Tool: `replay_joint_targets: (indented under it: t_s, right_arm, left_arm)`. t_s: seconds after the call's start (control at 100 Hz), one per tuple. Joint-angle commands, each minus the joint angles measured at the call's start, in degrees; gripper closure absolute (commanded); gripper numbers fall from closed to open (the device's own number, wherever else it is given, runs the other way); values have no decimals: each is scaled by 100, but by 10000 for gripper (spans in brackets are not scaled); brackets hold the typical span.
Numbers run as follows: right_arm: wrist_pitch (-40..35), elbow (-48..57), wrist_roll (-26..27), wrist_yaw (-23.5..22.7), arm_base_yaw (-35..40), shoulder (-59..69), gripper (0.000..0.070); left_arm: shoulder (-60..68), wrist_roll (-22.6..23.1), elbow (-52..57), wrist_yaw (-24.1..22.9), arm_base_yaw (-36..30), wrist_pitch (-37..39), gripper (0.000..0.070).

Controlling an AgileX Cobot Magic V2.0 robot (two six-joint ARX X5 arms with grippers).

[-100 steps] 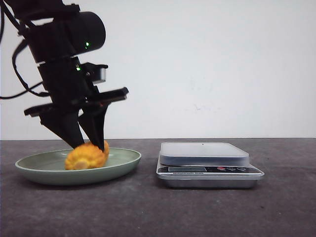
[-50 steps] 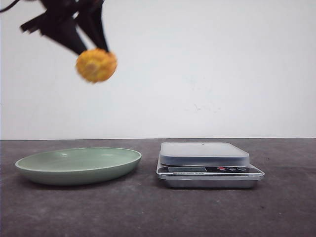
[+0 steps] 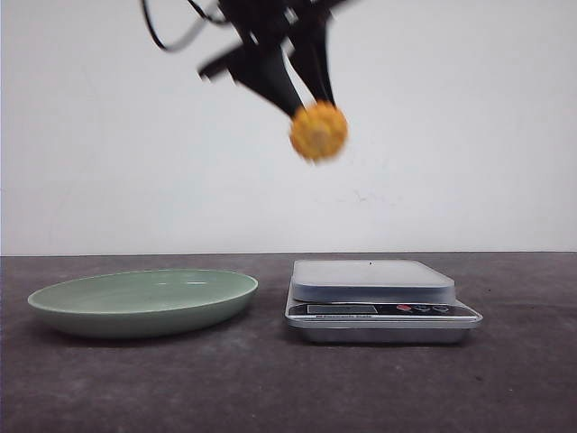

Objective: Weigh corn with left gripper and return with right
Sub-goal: 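Carry the corn cob with the left gripper onto the scale and release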

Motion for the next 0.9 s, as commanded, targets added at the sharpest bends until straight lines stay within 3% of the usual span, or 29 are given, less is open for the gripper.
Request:
replay_joint_targets:
  t_s: [0.0,0.7,0.77,0.89]
  right_arm:
    - [57,118,-48,-2,7,22,147]
    - [-22,118,-55,0,7,22,147]
    - [-28,118,-55,0,7,22,147]
    - [-28,118,-55,0,7,22,147]
  left_arm:
    - [243,-15,234,-87,-96,48,690]
    - [1423,-9,234,-85,-313,175,686]
    - [1460,4,234,-70,-330,157,642]
    - [1467,11,234,-70,-361,181,459]
